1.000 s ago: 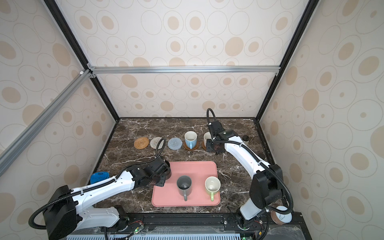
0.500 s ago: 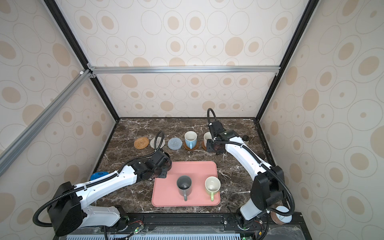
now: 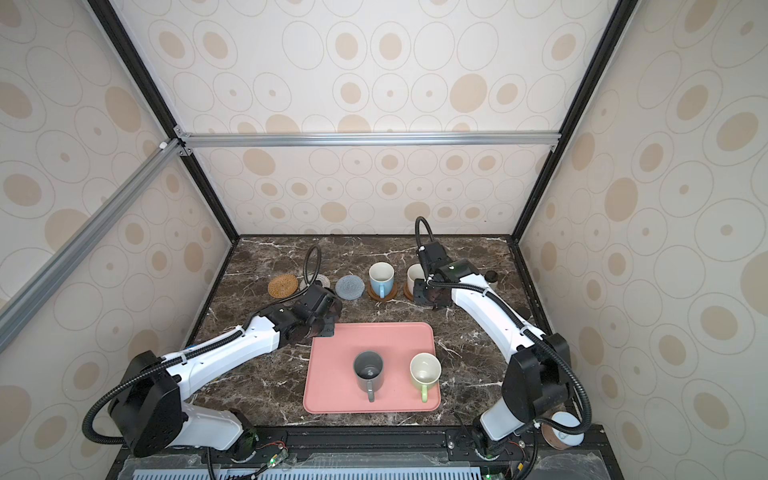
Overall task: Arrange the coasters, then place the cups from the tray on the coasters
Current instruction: 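Lift the black mug with the left gripper and carry it toward the coasters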
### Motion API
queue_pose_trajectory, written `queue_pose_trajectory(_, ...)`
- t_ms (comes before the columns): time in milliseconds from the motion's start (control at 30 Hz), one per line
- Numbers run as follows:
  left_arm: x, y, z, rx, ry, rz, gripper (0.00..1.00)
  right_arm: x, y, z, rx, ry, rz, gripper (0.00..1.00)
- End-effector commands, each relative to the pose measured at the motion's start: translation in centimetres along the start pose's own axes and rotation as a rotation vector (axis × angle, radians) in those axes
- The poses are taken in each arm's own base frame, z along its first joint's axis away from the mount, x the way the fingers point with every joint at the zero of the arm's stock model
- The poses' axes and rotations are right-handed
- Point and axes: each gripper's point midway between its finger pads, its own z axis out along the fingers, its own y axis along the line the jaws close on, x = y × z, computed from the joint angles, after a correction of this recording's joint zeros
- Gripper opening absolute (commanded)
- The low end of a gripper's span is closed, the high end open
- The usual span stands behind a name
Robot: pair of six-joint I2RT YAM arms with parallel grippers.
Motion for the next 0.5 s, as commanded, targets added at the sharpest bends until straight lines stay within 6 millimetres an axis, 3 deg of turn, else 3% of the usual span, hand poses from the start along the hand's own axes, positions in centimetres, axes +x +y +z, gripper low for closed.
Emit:
queue_pose_trajectory(0, -5.4, -1.4, -1.3, 0.044, -0.158, -0.027, 0.09, 0.5, -0.9, -0.8, 0.020, -0.002, 0.009, 0.41)
queue_pose_trajectory(467, -11.1, -3.3, 2.7, 0.088, -0.190, 0.011, 0.08, 0.7, -2.2, -2.2, 0.074, -0.029, 0.047, 0.41)
